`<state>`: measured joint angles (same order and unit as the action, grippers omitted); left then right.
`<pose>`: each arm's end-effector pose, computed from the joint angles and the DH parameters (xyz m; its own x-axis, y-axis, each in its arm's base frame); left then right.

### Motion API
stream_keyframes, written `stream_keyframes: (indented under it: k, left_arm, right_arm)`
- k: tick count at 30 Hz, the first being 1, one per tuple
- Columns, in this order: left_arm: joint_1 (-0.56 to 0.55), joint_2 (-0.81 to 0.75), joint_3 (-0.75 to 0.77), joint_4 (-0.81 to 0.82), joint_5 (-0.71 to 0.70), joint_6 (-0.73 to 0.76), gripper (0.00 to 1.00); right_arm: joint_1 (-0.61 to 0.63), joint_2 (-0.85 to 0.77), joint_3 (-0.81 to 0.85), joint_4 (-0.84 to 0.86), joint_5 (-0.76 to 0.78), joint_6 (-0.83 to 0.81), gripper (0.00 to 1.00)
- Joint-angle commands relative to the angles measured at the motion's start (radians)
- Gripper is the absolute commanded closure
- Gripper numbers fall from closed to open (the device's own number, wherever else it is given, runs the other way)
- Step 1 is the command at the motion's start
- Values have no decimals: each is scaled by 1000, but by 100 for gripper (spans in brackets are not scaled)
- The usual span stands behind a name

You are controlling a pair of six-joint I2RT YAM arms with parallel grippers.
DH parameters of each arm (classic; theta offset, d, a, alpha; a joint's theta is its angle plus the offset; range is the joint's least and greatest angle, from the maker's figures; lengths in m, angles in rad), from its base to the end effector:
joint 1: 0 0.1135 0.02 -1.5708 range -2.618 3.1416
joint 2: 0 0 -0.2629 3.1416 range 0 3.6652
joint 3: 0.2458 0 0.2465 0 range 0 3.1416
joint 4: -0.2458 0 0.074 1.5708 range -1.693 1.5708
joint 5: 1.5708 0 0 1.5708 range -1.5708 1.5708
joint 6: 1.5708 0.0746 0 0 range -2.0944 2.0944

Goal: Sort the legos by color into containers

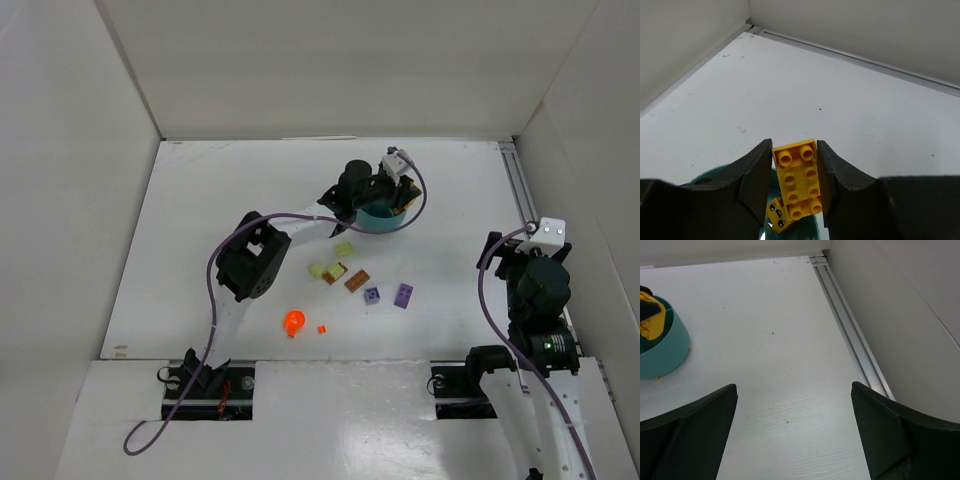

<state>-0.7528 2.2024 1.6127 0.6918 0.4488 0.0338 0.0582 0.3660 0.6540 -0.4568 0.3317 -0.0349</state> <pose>0.3776 -0.3981 0.2570 0.1058 -0.0574 -0.9927 0.9279 0.3646 0.0778 0.1304 -0.0167 0.3087 -0.1769 -0.0433 -0.9833 0.2595 0.9616 -0.0891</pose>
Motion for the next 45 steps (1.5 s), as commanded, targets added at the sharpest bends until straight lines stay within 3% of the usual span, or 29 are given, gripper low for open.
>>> stream_keyframes:
  k: [1,28,30,36,37,41,45]
  left_arm:
    - [1,17,47,46,27,37,94]
    - [1,5,-10,115,-108,127,94]
    - [1,-6,-30,115,-88,138,87]
    - [1,-6,-30,103,-88,147,83]
    - [1,-6,-30,103,-88,147,70]
    - [1,-26,-30,94,-88,118,48]
    - [1,-65,-43,94,-76,106,39]
  right_arm:
    - [-4,-9,-1,58,-14,-13,0]
    - [-4,1,-1,89,-43,-34,0]
    - [-4,10,-1,89,-43,-34,0]
    - [-4,19,-1,89,-52,-43,0]
    - [-4,19,-1,89,-53,-43,0]
    - [-4,19,-1,89,-53,-43,0]
    - [-4,19,-1,89,-62,-43,0]
